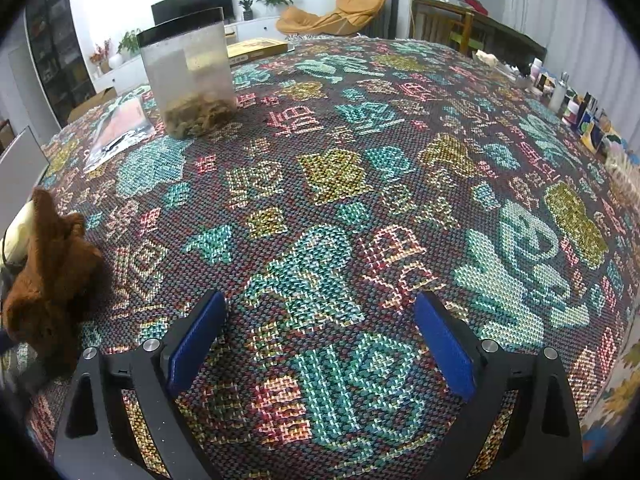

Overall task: Organize soft objects
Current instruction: 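Grasp the brown knitted bundle with the left tool, then carry the brown knitted bundle into the white box and release it, then lower the left tool onto the black claw hair clip on the rug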

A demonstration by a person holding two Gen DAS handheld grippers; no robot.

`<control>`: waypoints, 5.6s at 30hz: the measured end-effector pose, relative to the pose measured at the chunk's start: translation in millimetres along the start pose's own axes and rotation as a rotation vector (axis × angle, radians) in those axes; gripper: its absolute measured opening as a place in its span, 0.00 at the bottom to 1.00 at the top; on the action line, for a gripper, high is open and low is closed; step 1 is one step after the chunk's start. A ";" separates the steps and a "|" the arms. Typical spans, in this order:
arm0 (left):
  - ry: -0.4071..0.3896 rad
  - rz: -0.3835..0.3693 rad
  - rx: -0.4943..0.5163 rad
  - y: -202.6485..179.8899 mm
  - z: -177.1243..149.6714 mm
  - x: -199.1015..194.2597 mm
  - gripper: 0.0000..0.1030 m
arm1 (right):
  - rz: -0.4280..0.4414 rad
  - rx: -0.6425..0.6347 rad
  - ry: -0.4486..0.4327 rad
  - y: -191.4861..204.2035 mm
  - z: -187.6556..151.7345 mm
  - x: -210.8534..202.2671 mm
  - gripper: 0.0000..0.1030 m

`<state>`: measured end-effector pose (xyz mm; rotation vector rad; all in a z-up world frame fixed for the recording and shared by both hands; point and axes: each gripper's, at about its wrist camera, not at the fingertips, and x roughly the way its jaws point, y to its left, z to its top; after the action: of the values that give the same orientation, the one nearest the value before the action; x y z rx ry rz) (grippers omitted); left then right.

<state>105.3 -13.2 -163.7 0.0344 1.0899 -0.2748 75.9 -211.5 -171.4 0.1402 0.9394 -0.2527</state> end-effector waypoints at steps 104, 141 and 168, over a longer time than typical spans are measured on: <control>-0.148 -0.125 -0.078 52.5 -109.5 -72.6 0.63 | 0.664 -0.367 0.371 290.9 77.2 40.4 0.30; -0.327 0.411 -0.553 284.1 -101.8 -223.0 1.00 | 0.956 -0.419 0.018 309.6 66.8 -191.9 0.88; -0.073 -0.043 0.087 -12.7 -66.8 -59.2 1.00 | 0.028 -0.002 -0.003 -17.4 11.5 -0.7 0.89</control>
<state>18.6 -2.5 -141.4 0.0780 1.0062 -0.3590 79.7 -230.8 -164.3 0.1504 0.9342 -0.2261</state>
